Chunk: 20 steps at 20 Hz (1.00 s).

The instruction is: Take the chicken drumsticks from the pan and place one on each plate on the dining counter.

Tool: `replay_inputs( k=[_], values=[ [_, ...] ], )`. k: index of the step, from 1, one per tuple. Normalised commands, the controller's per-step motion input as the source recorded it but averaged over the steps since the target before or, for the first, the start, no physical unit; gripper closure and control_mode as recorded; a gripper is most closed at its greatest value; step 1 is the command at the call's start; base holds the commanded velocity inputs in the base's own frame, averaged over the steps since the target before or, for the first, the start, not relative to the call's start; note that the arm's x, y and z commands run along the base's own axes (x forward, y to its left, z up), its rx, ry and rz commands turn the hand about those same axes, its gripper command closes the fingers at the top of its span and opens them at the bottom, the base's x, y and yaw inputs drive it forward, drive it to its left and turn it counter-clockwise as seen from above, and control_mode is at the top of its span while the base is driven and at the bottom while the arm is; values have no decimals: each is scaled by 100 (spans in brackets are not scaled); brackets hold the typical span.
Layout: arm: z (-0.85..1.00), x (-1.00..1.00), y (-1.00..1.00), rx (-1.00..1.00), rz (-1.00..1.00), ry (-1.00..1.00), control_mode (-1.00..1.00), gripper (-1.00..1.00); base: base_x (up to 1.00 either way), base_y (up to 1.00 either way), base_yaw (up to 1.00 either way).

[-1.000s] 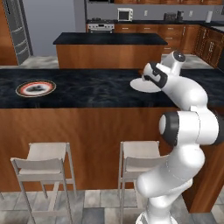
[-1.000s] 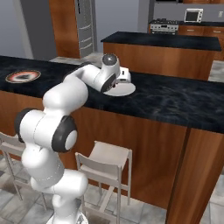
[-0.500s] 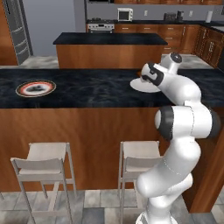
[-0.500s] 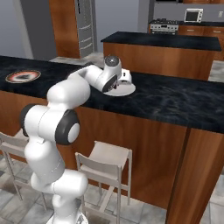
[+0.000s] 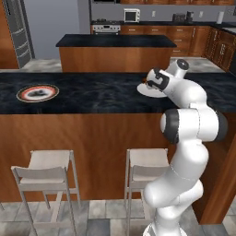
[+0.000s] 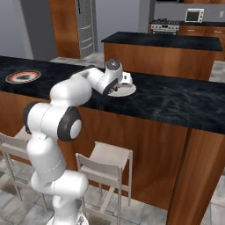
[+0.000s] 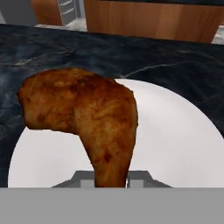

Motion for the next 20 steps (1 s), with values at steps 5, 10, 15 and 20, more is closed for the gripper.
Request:
replay_inputs(
  k=[5, 10, 15, 20],
  values=[
    [-11, 20, 0, -1, 0, 0, -100, 100, 0, 0, 0],
    [-10, 19, 0, -1, 0, 1, -100, 100, 0, 0, 0],
    [-6, 13, -2, -1, 0, 1, -100, -100, 0, 0, 0],
    [-3, 13, -7, 0, 0, 2, -100, -100, 0, 0, 0]
  ],
)
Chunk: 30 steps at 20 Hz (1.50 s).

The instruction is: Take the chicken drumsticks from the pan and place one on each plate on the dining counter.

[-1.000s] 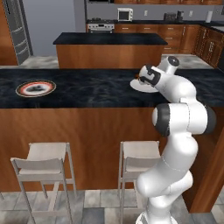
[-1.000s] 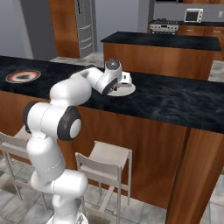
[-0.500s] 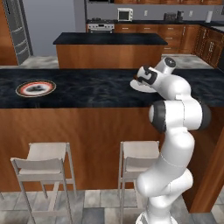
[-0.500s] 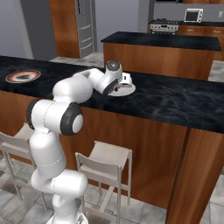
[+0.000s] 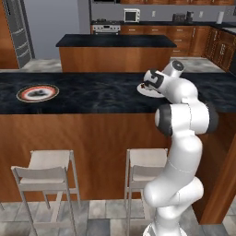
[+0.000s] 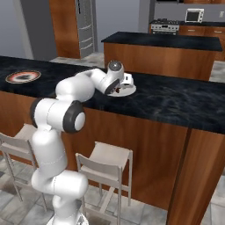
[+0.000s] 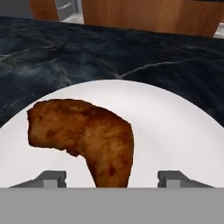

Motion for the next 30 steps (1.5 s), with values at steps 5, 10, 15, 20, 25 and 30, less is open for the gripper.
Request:
replay_inputs(
  k=[5, 10, 15, 20, 25, 30],
  values=[
    [1, 11, -14, 0, 0, 0, -100, -100, 0, 0, 0],
    [31, -3, -7, 0, 0, 0, -100, -100, 0, 0, 0],
    [35, -49, 6, 0, -6, 0, -100, -100, 0, 0, 0],
    [9, -73, 21, 0, -15, 2, -100, -100, 0, 0, 0],
    [0, -96, 17, 0, -15, 2, -100, -100, 0, 0, 0],
    [-2, -99, 28, 0, -18, 4, -100, -100, 0, 0, 0]
  ],
)
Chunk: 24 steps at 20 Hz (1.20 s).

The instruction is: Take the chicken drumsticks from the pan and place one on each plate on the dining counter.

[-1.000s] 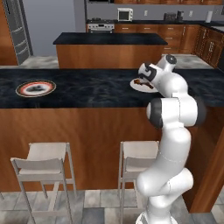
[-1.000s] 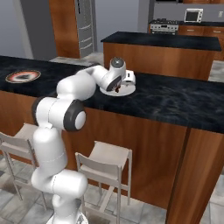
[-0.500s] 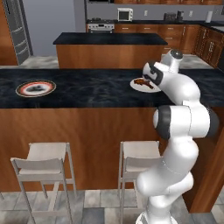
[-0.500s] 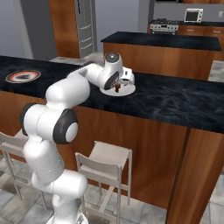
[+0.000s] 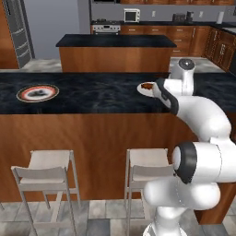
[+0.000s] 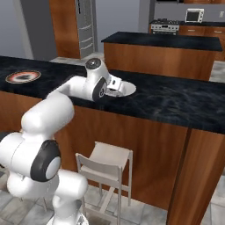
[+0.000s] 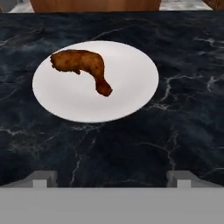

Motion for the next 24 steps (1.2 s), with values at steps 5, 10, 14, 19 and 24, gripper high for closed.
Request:
replay_inputs(
  k=[5, 10, 14, 19, 24],
  values=[
    [-12, -92, 28, 0, -15, 12, -100, -100, 0, 0, 0],
    [-13, -90, 12, 0, 0, 21, -100, -100, 0, 0, 0],
    [-30, -83, 5, 0, 0, 14, -100, -100, 0, 0, 0],
    [-51, -41, 2, 0, 0, 13, -100, -100, 0, 0, 0],
    [-38, -20, 0, -3, 0, 14, -100, -100, 0, 0, 0]
  ],
)
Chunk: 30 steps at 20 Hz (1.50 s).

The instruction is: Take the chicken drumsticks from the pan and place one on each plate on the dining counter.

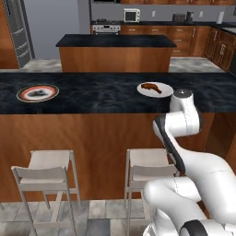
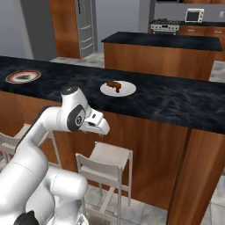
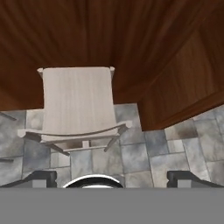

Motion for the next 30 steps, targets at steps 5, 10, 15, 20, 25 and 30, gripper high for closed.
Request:
replay_inputs(
  k=[5, 10, 15, 20, 25, 30],
  values=[
    [-30, -9, 0, 1, 0, 6, -100, -100, 0, 0, 0],
    [0, 0, 0, 0, 0, 0, 100, -100, 0, 0, 0],
    [0, 0, 0, 0, 0, 0, 100, -100, -15, -44, -23],
    [0, 0, 0, 0, 0, 0, 100, -100, -1, -86, -37],
    [0, 0, 0, 0, 0, 0, 100, -100, 0, -93, -29],
    [0, 0, 0, 0, 0, 0, 100, -100, 1, -97, -17]
  ],
)
